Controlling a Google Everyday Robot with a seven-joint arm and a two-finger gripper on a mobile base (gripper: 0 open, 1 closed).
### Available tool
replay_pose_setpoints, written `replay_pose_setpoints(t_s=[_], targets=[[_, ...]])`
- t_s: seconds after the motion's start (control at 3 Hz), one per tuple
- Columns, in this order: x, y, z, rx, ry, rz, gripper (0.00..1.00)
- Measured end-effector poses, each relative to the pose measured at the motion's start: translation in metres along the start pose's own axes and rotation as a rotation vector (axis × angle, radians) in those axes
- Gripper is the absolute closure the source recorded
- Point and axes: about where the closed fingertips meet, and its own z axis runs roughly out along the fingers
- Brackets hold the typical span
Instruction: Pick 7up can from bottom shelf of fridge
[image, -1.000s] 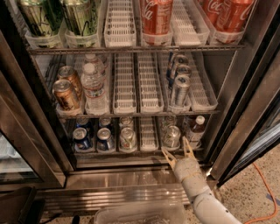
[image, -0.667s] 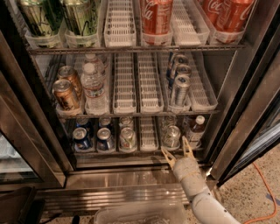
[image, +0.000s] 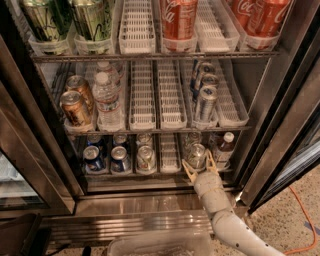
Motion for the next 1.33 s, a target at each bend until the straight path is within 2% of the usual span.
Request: replay_pose_setpoints(t_s=[0.33,0.67,1.33], targets=[[0.0019,-0.0034,0.0068,0.007,0.010,0.025,0.35],[0.0047,-0.0065,0.0120,0.018,0.019,0.043,0.54],[0.0062,-0.0064,0.0163,0.015,0.027,0.063,0.99]])
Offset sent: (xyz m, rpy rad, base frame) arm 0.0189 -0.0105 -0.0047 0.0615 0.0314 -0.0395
